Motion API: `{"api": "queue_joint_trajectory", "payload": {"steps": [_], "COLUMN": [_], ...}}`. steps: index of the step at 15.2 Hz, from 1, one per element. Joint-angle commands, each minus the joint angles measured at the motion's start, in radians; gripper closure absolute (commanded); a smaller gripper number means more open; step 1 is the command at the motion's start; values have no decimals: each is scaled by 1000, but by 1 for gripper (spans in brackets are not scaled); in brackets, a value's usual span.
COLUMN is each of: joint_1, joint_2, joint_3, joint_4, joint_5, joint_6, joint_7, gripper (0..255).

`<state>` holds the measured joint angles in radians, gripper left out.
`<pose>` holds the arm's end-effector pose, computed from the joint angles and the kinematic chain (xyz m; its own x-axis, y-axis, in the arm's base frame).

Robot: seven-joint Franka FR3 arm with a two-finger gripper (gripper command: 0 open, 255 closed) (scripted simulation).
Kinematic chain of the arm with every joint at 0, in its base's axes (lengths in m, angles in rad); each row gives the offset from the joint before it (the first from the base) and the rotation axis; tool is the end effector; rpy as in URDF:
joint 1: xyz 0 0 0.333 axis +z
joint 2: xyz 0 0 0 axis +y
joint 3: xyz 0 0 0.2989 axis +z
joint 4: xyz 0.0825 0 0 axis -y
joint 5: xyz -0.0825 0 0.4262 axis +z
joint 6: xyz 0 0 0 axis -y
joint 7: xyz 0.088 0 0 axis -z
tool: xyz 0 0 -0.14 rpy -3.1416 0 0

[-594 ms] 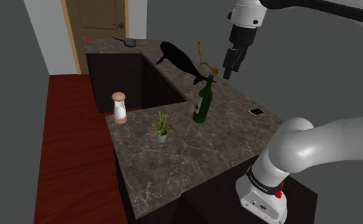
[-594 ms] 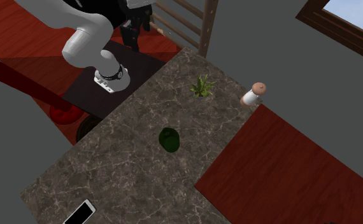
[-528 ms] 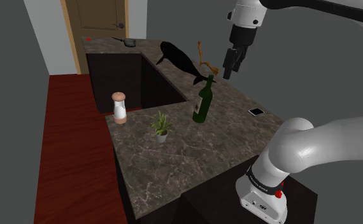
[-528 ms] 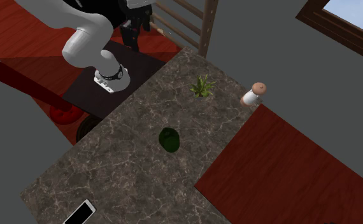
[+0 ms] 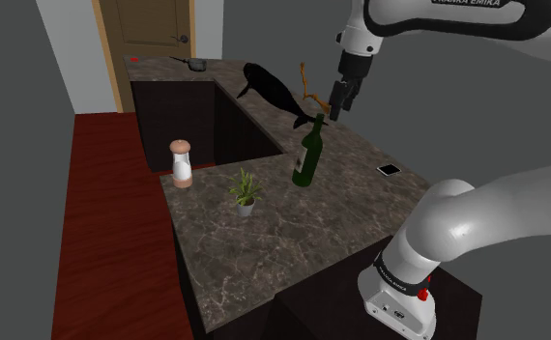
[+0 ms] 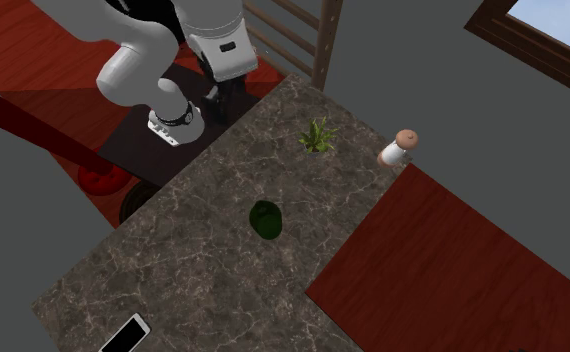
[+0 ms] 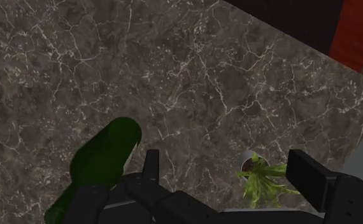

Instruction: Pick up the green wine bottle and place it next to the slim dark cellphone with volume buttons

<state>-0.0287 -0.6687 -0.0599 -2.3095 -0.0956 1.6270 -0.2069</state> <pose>0.3940 -0.0501 0.5296 0.9903 0.1363 -0.0264 0.1376 -0.9890 0.0539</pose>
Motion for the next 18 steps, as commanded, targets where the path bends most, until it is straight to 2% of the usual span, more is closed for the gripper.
{"api": "queue_joint_trajectory", "payload": {"steps": [1,8,15,18], "joint_1": [-11,-36,-51,-53], "joint_2": [47,236,461,472], "joint_3": [-35,-144,-243,-245], "joint_4": [10,66,186,168], "joint_5": [-16,-35,8,10], "joint_6": [49,216,349,377], "joint_7": [-35,-147,-274,-277], "gripper": [0,0,0,0]}}
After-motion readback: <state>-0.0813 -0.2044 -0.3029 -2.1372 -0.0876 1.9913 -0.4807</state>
